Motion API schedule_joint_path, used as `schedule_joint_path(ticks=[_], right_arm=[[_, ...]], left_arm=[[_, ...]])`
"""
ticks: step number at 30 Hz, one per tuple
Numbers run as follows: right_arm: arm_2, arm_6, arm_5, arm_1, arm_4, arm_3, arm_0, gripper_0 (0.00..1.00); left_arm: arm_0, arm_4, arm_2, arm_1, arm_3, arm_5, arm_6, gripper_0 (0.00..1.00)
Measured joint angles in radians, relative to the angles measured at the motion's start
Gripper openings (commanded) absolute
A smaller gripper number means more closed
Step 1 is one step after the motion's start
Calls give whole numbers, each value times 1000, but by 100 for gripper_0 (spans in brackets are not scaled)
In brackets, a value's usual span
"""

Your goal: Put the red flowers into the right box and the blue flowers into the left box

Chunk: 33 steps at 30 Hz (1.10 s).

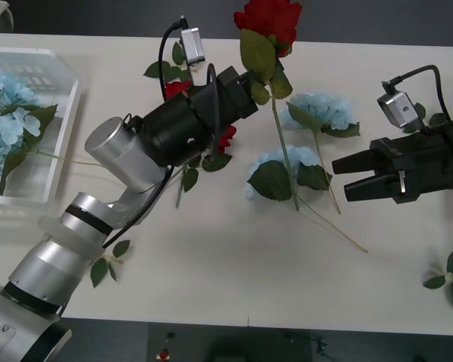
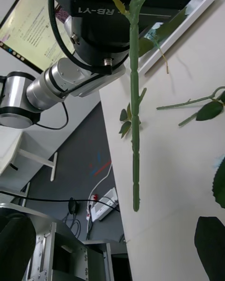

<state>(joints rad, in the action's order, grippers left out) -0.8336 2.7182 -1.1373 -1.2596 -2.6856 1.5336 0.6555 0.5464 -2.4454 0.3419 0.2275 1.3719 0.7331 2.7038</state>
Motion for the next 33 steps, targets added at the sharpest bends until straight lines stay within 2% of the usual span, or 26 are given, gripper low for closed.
schedule_joint_path(ticks=[16, 23, 24, 25, 26, 33], right_arm=[[0, 0, 18, 176, 17, -98, 0, 100], [0, 0, 61, 220, 17, -101, 0, 100], [0, 0, 62, 224, 17, -101, 0, 89], [0, 0, 66, 229, 17, -101, 0, 31], [0, 0, 75, 233, 17, -101, 0, 0], [17, 0, 99, 253, 17, -101, 0, 0]], left_arm=[[0, 0, 0, -36, 0, -43, 0, 0], [0, 1, 0, -36, 0, -43, 0, 0], [0, 4, 0, -36, 0, -43, 0, 0], [0, 12, 0, -36, 0, -44, 0, 0], [0, 21, 0, -36, 0, -45, 0, 0], [0, 24, 0, -36, 0, -57, 0, 0]])
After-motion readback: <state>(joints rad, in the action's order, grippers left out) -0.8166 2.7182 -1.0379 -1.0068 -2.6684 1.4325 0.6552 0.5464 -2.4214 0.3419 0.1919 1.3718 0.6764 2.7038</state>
